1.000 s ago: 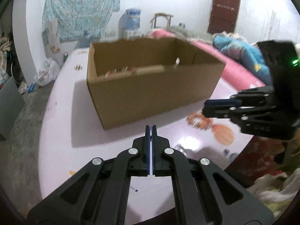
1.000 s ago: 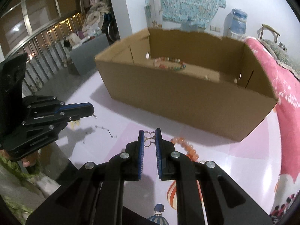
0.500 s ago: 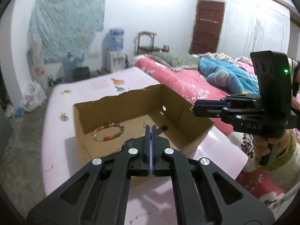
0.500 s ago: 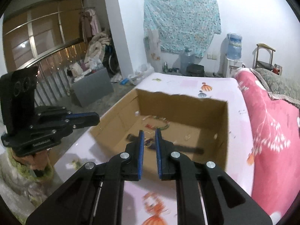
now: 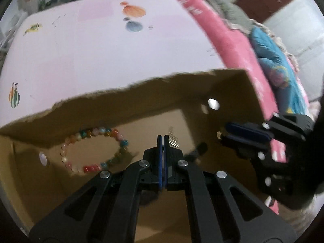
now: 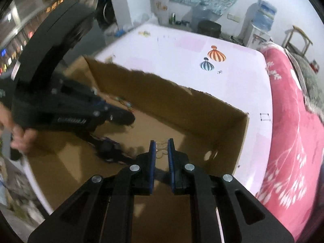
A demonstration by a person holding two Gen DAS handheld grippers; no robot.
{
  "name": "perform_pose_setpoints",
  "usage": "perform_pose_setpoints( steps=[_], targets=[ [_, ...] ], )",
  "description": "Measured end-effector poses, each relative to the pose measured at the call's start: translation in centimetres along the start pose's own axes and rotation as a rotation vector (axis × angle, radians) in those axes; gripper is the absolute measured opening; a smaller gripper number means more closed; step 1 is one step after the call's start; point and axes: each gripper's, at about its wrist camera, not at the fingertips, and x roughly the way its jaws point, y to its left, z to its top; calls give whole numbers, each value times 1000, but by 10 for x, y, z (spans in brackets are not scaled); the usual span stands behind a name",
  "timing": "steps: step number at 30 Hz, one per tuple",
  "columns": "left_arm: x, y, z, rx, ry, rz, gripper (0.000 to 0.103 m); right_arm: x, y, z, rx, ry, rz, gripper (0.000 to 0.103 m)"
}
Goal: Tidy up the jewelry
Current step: 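Carry both pieces into the box and open both grippers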
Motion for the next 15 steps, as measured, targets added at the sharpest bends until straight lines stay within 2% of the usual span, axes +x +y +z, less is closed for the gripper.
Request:
perform_pose_setpoints(
  steps=[4,8,15],
  targets=[
    [19,10,10,-43,36,22,1,10,1,2,-43,25,-27,13],
    [23,13,11,-62,41,27,15,4,3,1,-64,12,-54,13],
    [8,6,8,-41,0,49,16,-23,-3,2,-34,-57,-64,13]
  ],
)
